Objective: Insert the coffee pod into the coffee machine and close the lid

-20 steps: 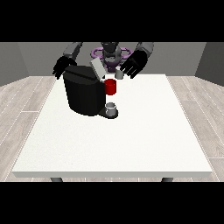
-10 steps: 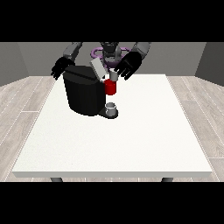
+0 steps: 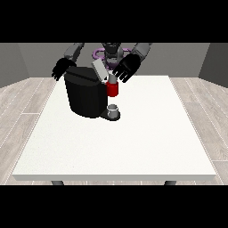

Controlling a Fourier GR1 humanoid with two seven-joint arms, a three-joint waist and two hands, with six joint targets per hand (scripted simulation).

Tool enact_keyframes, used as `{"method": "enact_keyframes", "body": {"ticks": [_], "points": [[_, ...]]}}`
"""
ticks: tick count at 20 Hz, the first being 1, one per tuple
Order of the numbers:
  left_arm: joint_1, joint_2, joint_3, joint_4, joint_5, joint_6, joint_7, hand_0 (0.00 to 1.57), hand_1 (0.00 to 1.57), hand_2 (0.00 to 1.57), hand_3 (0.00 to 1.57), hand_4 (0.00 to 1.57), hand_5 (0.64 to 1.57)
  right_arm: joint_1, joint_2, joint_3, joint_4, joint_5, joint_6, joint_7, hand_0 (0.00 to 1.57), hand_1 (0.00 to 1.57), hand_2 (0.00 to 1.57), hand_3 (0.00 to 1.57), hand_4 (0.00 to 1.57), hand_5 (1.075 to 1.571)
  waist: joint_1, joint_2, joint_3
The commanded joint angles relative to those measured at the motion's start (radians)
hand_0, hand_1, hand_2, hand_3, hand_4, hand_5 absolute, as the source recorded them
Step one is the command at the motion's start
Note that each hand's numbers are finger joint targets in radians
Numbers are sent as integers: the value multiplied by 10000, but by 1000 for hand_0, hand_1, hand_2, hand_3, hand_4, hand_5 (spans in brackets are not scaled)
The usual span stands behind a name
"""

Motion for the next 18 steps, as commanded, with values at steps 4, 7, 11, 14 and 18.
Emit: {"method": "enact_keyframes", "body": {"ticks": [4,7,11,14,18], "points": [[201,-135,-35,115,-237,488,-234,1185,1185,1262,1197,492,1571,-204,-61,-133,-333,-107,-78,180,0,0,0,0,525,1571,-52,209,-1],[41,-410,-165,13,-254,197,30,1190,1190,1269,1201,515,1571,-8,-130,-154,139,-23,13,-87,0,0,0,0,499,1571,180,20,2],[218,-314,-139,139,-440,603,-72,1164,1164,1239,1182,492,1571,105,-93,-197,-97,-111,-3,-209,0,0,0,0,457,1571,-6,192,0],[-231,-100,161,442,-168,-5,255,1208,1208,1265,1191,493,1571,-166,-123,9,-262,-60,49,415,0,0,0,0,433,1571,-127,155,-2],[-50,81,223,427,-252,312,-173,1230,1230,1274,1180,481,1571,21,-15,-22,-325,-65,33,-278,0,0,0,0,446,1571,-116,629,-1]]}}
